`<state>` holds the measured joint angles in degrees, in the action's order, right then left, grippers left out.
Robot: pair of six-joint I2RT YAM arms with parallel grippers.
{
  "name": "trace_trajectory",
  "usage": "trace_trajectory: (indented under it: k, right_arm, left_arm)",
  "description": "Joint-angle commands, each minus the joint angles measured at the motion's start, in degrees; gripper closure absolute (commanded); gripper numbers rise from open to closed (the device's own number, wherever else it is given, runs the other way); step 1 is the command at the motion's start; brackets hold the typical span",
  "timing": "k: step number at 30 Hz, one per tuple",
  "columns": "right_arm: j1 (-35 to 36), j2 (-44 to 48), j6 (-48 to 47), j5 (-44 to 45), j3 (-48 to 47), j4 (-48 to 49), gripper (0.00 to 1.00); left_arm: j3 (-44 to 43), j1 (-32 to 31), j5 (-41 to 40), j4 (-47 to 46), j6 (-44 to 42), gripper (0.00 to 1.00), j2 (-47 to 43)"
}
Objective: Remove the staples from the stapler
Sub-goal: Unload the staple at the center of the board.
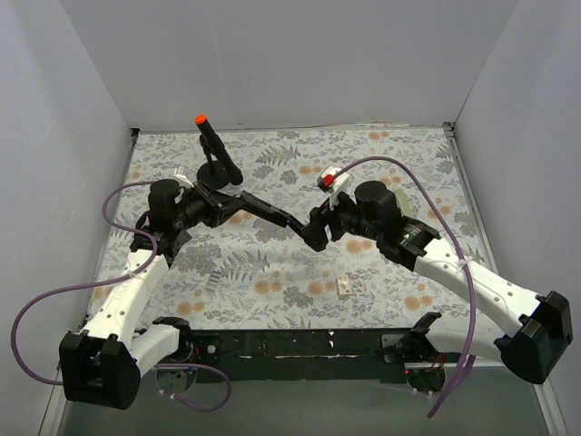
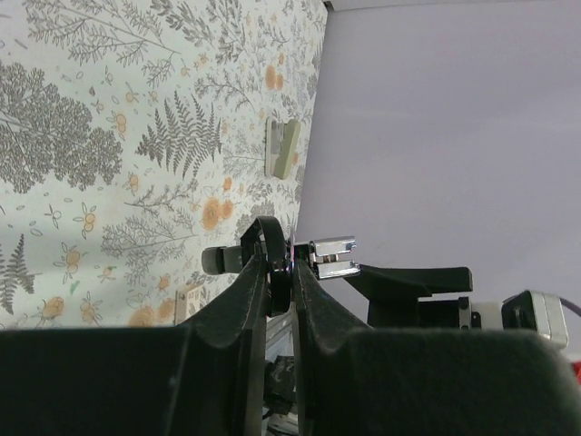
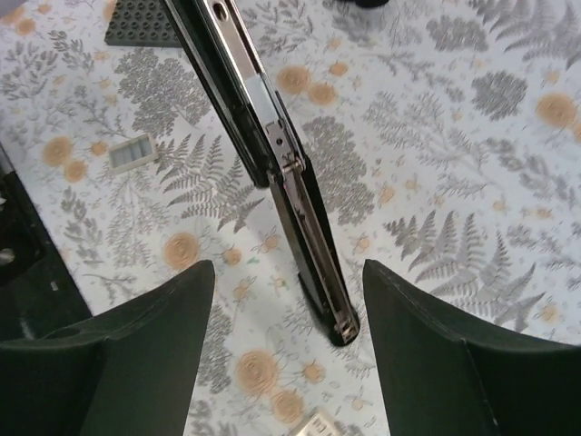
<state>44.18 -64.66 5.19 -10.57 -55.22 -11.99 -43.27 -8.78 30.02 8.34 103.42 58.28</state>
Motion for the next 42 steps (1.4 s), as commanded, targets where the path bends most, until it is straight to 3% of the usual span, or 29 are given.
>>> trace_trajectory:
  k: [1,5,12,17,22,29,33,39,42]
  right_arm:
    - [5.20,0.51,-13.87,9.94,4.06,17.50,0.25]
    - [8.72,-0.81,-26.69,14.34,6.53,25.94,0.24]
    - [13.82,-3.36,-38.48,16.98,9.52,32.02,0.17]
    - [16.72,-7.74,-43.06,24.00,8.38,34.83,0.15]
    - [17.43,-11.09,-45.79,24.54,6.88,33.88,0.15]
    - [19.54,-14.78,-54.40,33.23,8.11,40.97,0.16]
    - [19.89,-15.75,-55.29,33.25,8.55,43.19,0.17]
    - [20.15,-18.13,-53.97,32.37,7.50,43.98,0.27]
    - [20.15,-18.57,-53.01,31.75,7.32,44.42,0.47]
  left_arm:
    - [-3.58,0.07,0.22,0.36,6.36,1.00,-2.56]
    - [-5.24,-0.01,-1.46,4.31,6.71,1.00,-3.00]
    - [-6.39,-0.01,-1.63,5.99,8.91,1.00,-3.88]
    - [-6.04,-0.01,-1.11,5.64,8.56,1.00,-3.96]
    - [-6.04,-0.01,-0.40,5.72,8.73,1.00,-4.58]
    - [-6.22,-0.10,-0.05,6.43,8.91,1.00,-4.49]
    - [-5.78,-0.10,0.13,7.13,9.00,1.00,-4.49]
    - [-5.87,-0.10,0.48,7.13,9.26,1.00,-4.49]
    - [-5.78,-0.10,0.83,7.22,9.35,1.00,-4.32]
